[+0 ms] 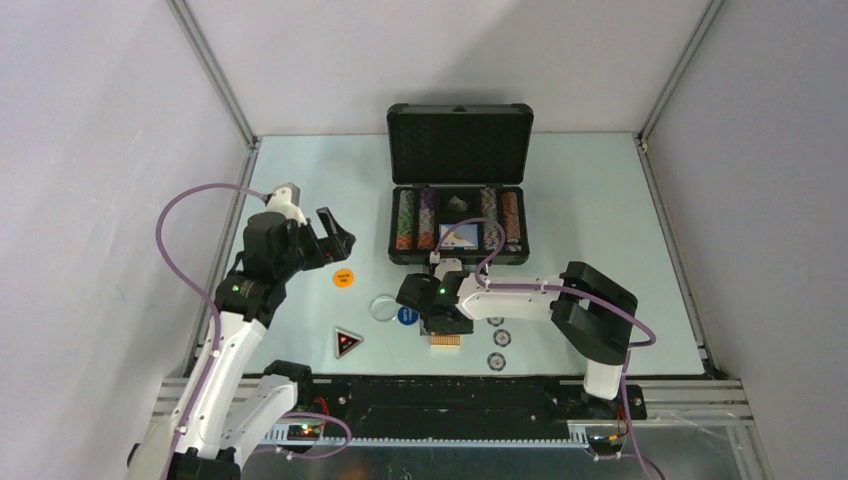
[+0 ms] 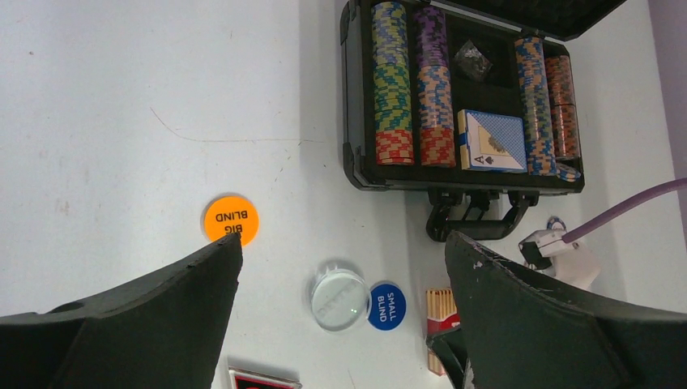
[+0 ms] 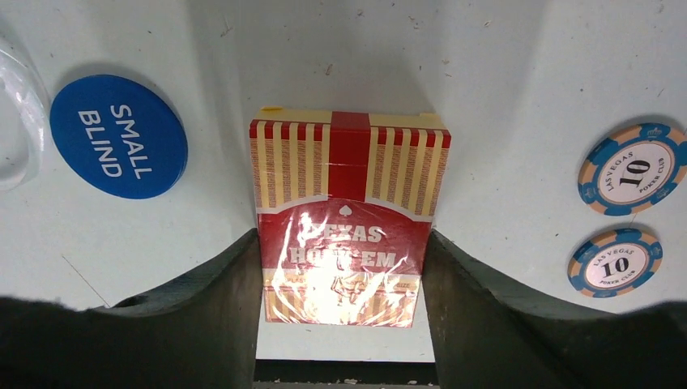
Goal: Pack up texas hold em set
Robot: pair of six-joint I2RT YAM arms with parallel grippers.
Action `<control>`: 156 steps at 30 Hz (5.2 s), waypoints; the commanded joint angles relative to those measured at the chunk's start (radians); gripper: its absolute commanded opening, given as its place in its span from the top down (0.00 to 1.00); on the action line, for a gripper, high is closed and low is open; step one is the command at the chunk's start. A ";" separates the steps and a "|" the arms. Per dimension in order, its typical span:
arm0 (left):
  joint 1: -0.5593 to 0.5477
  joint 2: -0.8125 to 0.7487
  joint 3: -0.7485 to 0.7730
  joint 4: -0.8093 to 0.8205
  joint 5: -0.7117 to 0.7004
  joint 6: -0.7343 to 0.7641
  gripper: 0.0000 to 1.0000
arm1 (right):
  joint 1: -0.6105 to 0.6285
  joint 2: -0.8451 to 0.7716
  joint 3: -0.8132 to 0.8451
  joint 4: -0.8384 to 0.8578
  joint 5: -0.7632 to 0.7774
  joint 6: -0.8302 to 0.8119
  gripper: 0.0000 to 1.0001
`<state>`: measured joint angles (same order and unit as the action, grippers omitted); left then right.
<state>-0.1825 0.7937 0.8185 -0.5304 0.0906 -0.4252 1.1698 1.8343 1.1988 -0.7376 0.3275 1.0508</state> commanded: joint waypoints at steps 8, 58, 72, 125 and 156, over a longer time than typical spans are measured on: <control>0.010 -0.021 -0.007 0.024 0.019 0.020 0.00 | -0.035 -0.082 0.008 0.029 -0.003 -0.145 0.64; 0.023 0.002 -0.014 0.028 0.034 0.017 0.00 | -0.721 0.153 0.620 0.079 -0.761 -2.479 1.00; 0.026 0.005 -0.016 0.027 0.039 0.020 0.00 | -0.706 0.376 0.882 -0.057 -0.706 -2.465 1.00; 0.027 0.005 -0.018 0.032 0.060 0.017 0.00 | -0.665 0.489 0.932 -0.175 -0.446 -2.341 0.99; 0.026 0.004 -0.019 0.033 0.063 0.018 0.00 | -0.689 0.368 0.925 -0.146 -0.668 -2.261 0.01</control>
<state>-0.1638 0.8043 0.8135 -0.5262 0.1360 -0.4252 0.4797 2.3161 2.1189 -0.8780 -0.2340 -1.2480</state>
